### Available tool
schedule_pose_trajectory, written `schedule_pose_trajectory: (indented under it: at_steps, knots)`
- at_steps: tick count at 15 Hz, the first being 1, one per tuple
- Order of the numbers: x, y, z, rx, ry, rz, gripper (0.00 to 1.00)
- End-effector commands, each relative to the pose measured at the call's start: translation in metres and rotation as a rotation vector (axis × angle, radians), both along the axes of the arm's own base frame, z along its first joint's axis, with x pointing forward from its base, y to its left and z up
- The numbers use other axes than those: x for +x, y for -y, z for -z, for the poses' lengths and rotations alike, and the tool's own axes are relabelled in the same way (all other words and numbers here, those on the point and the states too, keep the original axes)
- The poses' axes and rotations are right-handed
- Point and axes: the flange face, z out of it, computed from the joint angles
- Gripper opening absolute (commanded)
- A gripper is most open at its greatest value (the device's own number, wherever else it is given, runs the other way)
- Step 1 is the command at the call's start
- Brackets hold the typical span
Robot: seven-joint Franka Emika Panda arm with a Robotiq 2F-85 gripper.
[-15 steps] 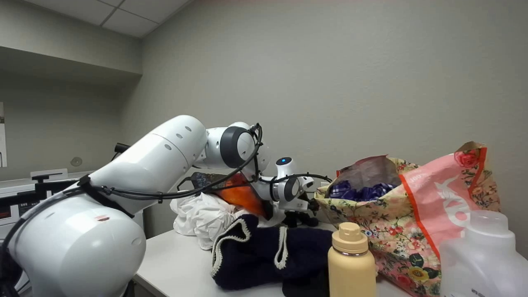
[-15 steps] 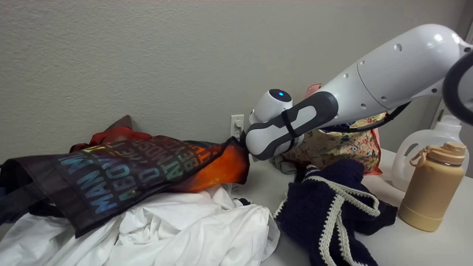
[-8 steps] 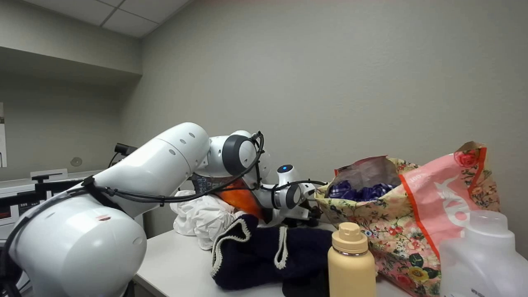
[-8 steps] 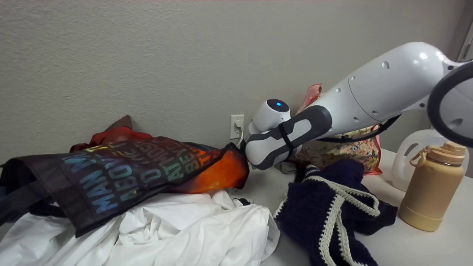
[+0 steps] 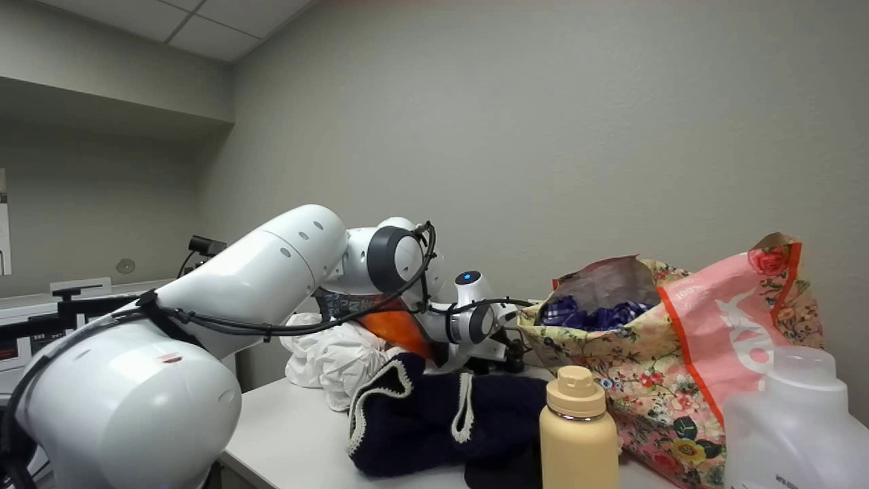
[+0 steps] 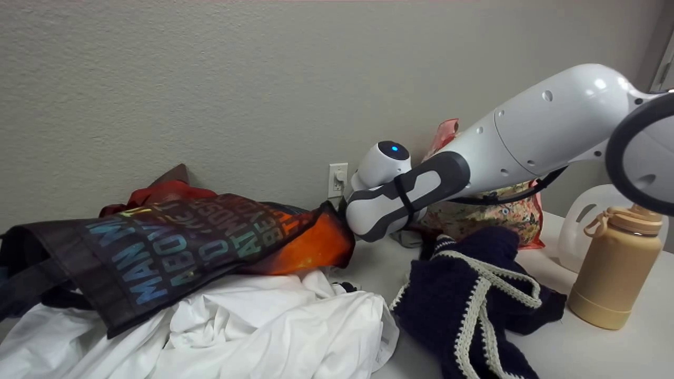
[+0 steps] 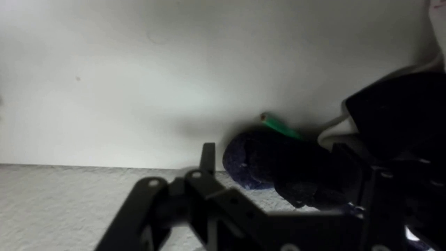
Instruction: Move the socks to the left
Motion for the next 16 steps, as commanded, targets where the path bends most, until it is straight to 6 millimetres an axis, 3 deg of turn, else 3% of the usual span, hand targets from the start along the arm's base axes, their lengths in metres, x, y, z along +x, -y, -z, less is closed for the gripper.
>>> schedule_pose_trajectory:
  at_steps: [1, 7, 10, 15, 16]
  knots:
    - [0.0053, -0.0008, -0.0015, 0.020, 0.035, 0.009, 0.53]
    - [0.0058, -0.0018, -0.0008, 0.022, 0.035, 0.003, 0.07]
    - [0.0051, -0.0038, -0.0002, 0.028, 0.026, -0.003, 0.02]
    - [0.0051, -0.0068, 0.0003, 0.030, 0.032, -0.022, 0.06]
    - [0.0053, -0.0064, 0.0005, 0.027, 0.036, -0.024, 0.32]
